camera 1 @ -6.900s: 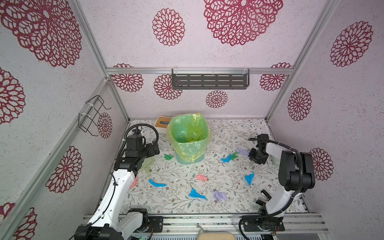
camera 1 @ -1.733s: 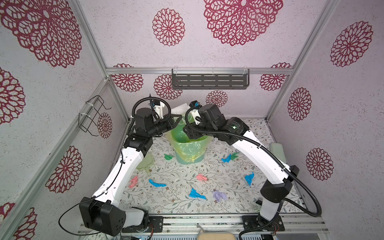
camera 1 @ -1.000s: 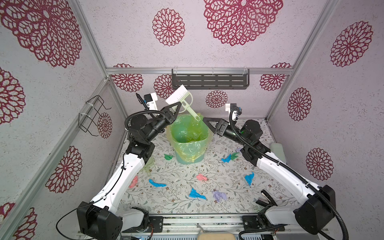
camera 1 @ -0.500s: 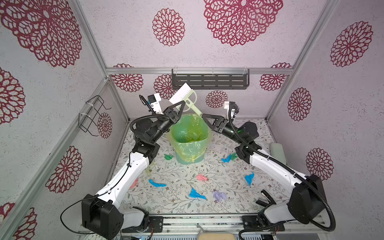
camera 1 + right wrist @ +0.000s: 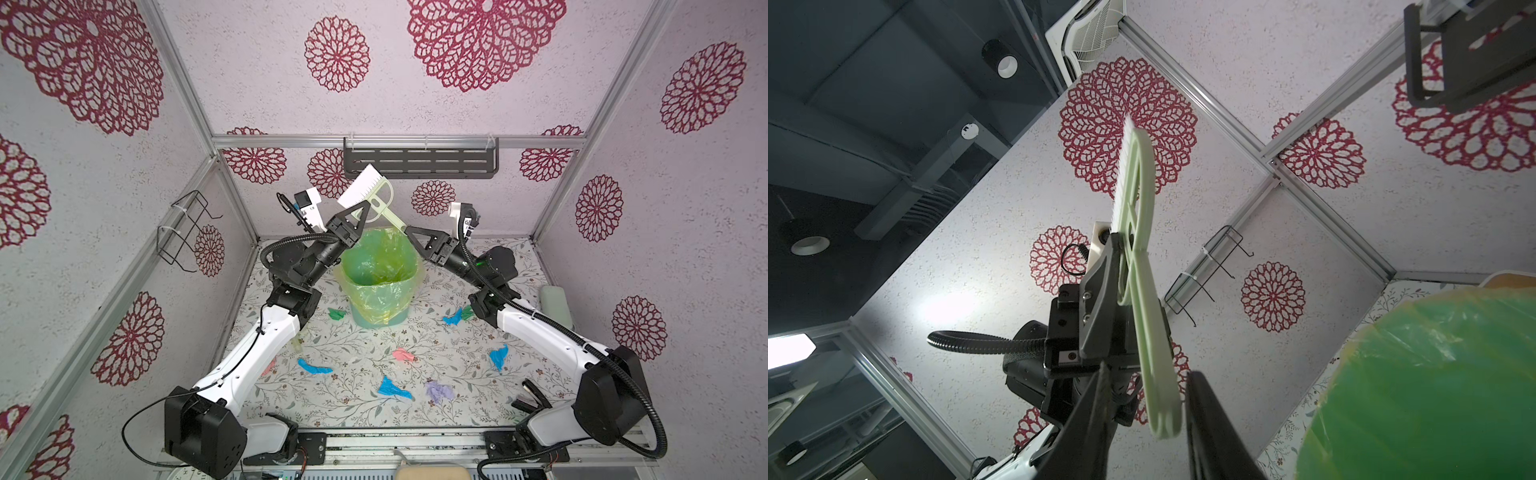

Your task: Sweep away the paper scraps from the table

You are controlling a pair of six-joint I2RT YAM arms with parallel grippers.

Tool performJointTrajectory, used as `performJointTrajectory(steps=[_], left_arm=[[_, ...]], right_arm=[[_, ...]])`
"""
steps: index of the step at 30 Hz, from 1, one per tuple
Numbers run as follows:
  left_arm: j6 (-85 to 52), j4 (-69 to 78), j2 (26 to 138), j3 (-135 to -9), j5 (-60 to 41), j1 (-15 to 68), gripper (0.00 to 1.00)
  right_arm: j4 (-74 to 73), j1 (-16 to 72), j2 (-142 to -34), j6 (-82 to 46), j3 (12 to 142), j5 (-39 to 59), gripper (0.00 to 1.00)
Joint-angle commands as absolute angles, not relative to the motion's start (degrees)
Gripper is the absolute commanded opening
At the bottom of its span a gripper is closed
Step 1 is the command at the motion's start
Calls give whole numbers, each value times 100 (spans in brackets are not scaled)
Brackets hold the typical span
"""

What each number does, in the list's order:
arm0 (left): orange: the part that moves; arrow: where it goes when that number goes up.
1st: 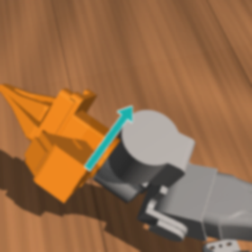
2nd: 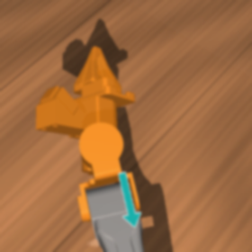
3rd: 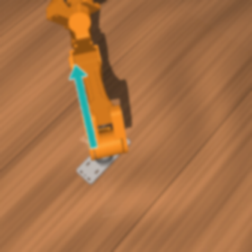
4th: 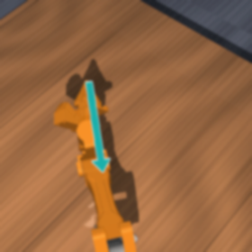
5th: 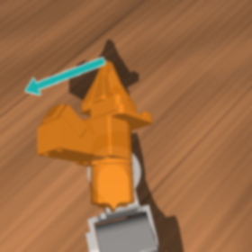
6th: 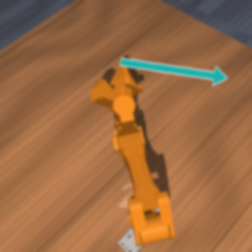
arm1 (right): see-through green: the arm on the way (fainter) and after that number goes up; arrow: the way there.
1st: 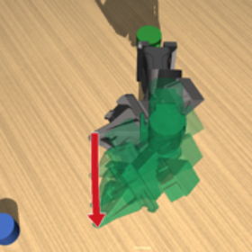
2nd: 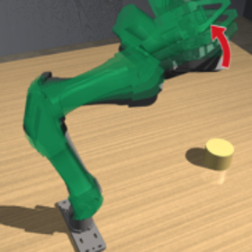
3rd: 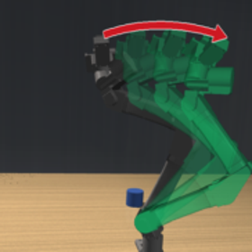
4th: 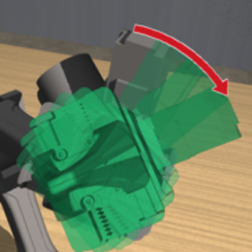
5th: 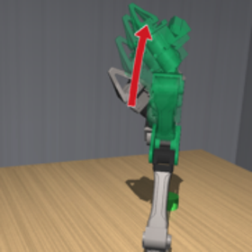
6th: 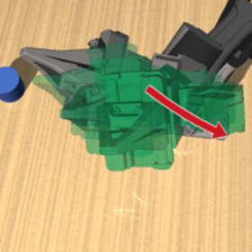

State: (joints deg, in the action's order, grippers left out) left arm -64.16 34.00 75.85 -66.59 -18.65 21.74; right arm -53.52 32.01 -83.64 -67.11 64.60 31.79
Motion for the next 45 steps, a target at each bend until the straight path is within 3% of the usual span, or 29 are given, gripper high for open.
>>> performJointTrajectory(steps=[1,16,27,33,38,45], left_arm=[[-6454,3631,7672,-6660,-1837,2259,0],[-6442,3604,7717,-6653,-1837,2338,0],[-6347,3441,7693,-6674,-1863,2338,0],[-6181,3194,7644,-6758,-1866,2332,17],[-6048,2956,7559,-6803,-1877,2319,51],[-5830,2513,7337,-6836,-1857,2226,85]], right_arm=[[-5792,3186,-8332,-6743,6651,3234,32],[-5790,3182,-8341,-6741,6727,3252,19],[-5736,3182,-8317,-6741,6749,3252,0],[-5650,3183,-8289,-6700,6763,3210,0],[-5453,3182,-8229,-6581,6833,3167,0],[-5159,3156,-8115,-6396,6899,3094,0]])
